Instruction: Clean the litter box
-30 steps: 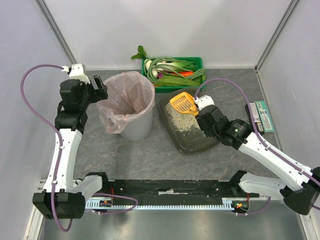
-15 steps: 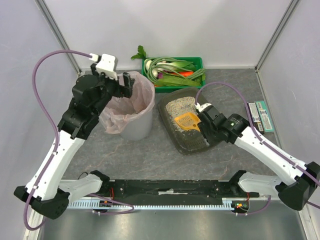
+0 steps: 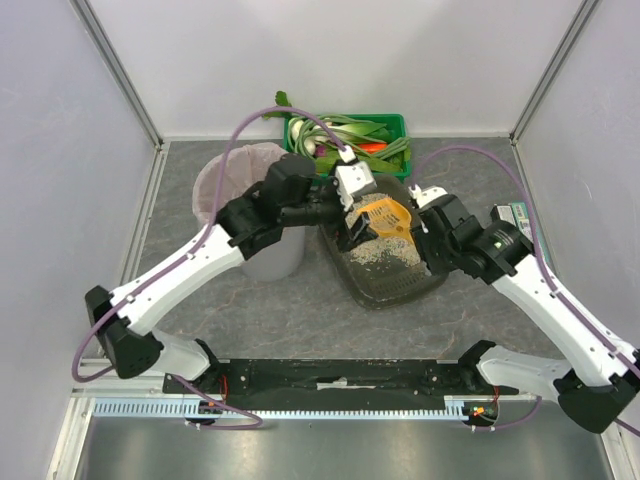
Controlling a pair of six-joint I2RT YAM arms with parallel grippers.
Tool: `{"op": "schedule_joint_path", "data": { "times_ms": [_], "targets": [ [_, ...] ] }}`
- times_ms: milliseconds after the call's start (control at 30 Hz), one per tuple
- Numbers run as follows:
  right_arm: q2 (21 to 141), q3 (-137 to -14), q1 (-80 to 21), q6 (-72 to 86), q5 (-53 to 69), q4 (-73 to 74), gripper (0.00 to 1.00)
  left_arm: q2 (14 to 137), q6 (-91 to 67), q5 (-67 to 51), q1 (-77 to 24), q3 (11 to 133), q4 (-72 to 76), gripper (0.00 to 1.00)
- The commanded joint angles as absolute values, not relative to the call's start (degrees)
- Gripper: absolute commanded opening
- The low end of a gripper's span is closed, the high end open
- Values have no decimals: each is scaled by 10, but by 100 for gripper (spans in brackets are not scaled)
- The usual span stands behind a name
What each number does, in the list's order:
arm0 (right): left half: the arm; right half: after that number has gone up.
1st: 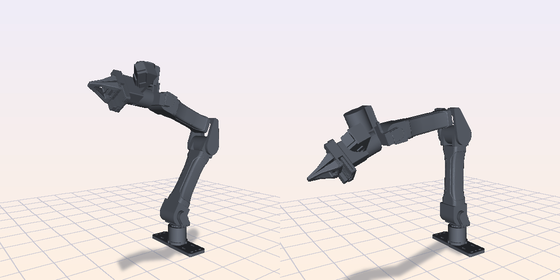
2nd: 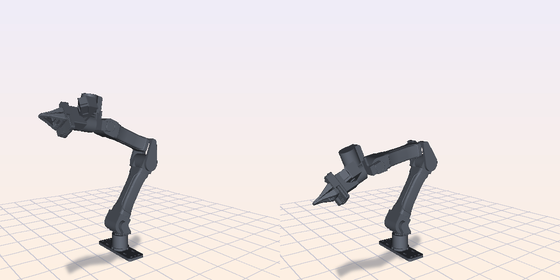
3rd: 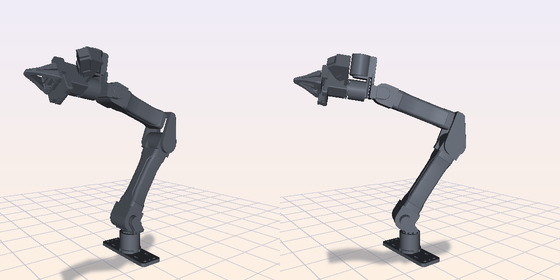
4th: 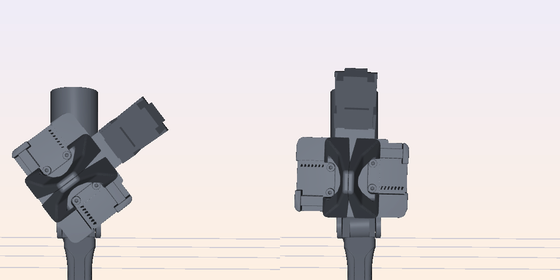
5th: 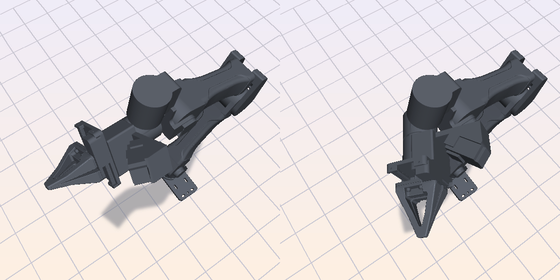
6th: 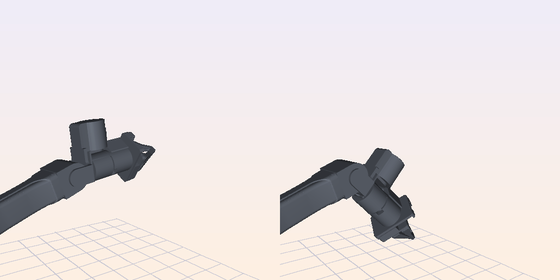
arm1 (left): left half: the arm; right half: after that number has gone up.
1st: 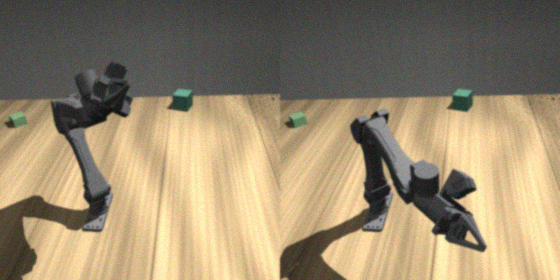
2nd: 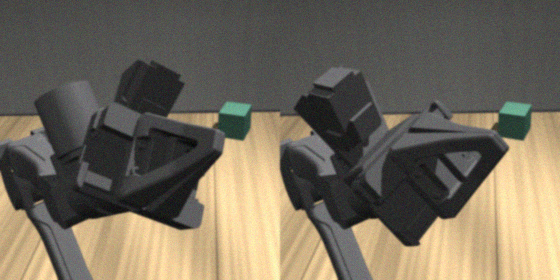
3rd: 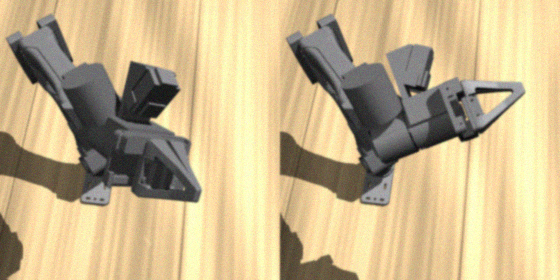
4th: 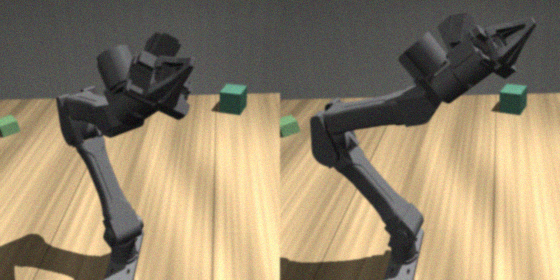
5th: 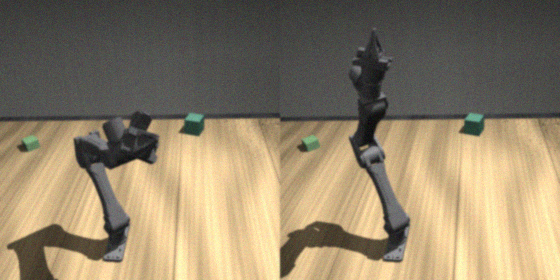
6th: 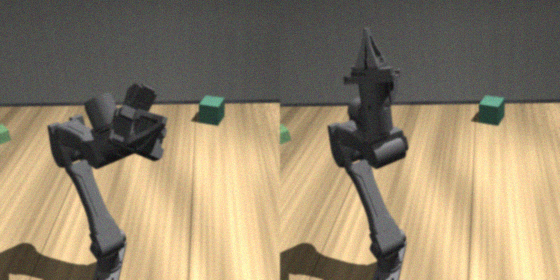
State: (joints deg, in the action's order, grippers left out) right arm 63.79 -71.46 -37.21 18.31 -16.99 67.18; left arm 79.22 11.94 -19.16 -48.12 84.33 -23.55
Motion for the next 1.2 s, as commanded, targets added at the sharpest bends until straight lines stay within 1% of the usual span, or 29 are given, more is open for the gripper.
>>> {"op": "schedule_joint_path", "data": {
  "times_ms": [0, 200, 433, 567, 767, 800, 867, 900, 967, 1000, 1067, 1100, 1133, 1167],
  "targets": [
    [604, -738, -367, 178, -165, 695, 0, 819, 155, -284, -491, 840, -213, 93],
    [587, -728, -367, 177, -122, 694, 0, 877, 156, -294, -500, 844, -203, 94],
    [577, -716, -367, 164, -97, 691, 0, 909, 144, -305, -504, 837, -154, 94],
    [570, -724, -367, 163, -98, 690, 0, 945, 145, -302, -506, 850, -170, 94],
    [567, -729, -367, 157, -115, 691, 0, 967, 150, -277, -508, 861, -203, 86],
    [568, -729, -367, 156, -123, 691, 0, 964, 149, -276, -508, 858, -203, 81],
    [570, -732, -367, 154, -122, 689, 0, 964, 149, -272, -509, 855, -201, 77],
    [574, -732, -367, 153, -120, 686, 0, 967, 143, -272, -510, 855, -200, 69],
    [576, -732, -367, 152, -124, 686, 0, 970, 140, -272, -511, 857, -200, 60],
    [577, -732, -368, 153, -126, 683, 0, 974, 136, -272, -511, 859, -201, 49],
    [577, -730, -368, 161, -134, 680, 0, 978, 134, -274, -512, 860, -203, 39],
    [575, -729, -368, 164, -134, 674, 0, 979, 133, -275, -512, 860, -206, 31],
    [573, -728, -367, 169, -135, 670, 0, 982, 133, -276, -512, 860, -207, 27],
    [570, -721, -368, 184, -134, 662, 4, 983, 132, -277, -512, 859, -208, 22]
  ]
}}
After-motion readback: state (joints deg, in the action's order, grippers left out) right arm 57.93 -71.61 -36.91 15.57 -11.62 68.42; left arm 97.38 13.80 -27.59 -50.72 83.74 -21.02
